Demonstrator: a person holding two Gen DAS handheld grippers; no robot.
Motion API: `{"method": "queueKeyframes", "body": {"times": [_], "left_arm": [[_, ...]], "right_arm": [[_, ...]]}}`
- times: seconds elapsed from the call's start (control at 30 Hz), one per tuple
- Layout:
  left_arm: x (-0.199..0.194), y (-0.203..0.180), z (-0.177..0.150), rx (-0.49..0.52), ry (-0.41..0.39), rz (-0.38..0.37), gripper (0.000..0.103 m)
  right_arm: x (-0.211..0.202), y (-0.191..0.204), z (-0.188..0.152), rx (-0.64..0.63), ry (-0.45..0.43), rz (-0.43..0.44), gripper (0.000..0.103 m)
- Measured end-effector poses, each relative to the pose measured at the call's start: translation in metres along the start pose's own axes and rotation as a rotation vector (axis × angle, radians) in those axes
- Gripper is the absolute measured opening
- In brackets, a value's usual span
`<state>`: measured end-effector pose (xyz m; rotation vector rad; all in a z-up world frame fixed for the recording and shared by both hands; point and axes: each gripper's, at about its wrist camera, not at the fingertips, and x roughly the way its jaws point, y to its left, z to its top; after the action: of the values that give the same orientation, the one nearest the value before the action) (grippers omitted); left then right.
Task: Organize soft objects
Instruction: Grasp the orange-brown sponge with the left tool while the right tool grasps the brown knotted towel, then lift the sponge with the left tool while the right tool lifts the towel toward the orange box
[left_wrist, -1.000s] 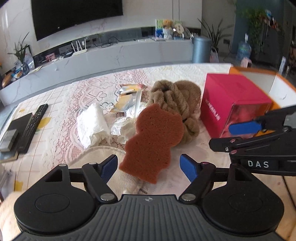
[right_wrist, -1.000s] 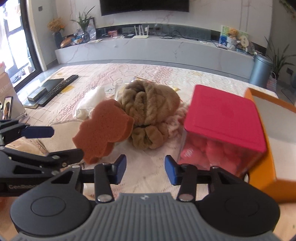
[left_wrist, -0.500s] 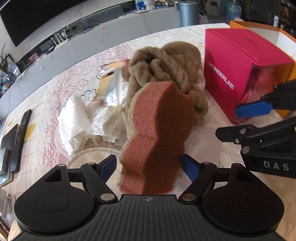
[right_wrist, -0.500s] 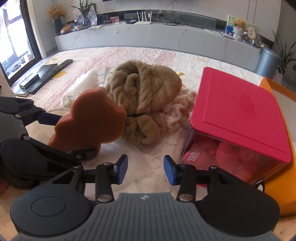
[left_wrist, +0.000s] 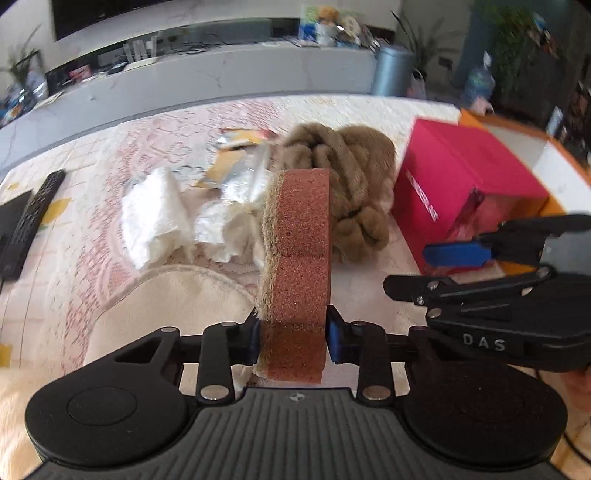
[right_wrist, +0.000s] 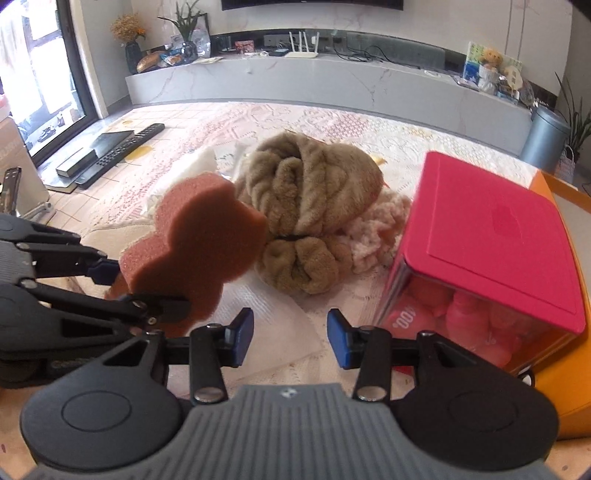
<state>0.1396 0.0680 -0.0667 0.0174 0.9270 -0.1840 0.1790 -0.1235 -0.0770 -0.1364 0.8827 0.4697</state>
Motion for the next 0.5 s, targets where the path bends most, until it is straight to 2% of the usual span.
{"method": "queueKeyframes", "body": {"times": [0.13, 0.23, 0.33, 0.4, 0.47, 0.5], "left_arm": [[-0.012, 0.01, 0.005, -0.081, -0.053, 0.057, 0.037], [-0.007, 0.014, 0.014, -0.106, -0.084, 0.081, 0.037], [0.004, 0.016, 0.016, -0.125, -0.108, 0.083, 0.037], [0.007, 0.02, 0.012, -0.152, -0.119, 0.071, 0.037], [0.009, 0.026, 0.009, -0.175, -0.123, 0.08, 0.037], [0.009, 0.028, 0.006, -0.186, -0.123, 0.076, 0.037]], "right_arm": [[0.003, 0.013, 0.006, -0.056, -0.021, -0.016, 0.044], [0.011, 0.021, 0.015, -0.102, -0.049, -0.058, 0.054], [0.022, 0.032, 0.025, -0.178, -0.063, -0.089, 0.057], [0.031, 0.04, 0.031, -0.222, -0.062, -0.133, 0.066], [0.039, 0.048, 0.034, -0.277, -0.079, -0.215, 0.082], [0.043, 0.052, 0.035, -0.304, -0.08, -0.253, 0.083]]}}
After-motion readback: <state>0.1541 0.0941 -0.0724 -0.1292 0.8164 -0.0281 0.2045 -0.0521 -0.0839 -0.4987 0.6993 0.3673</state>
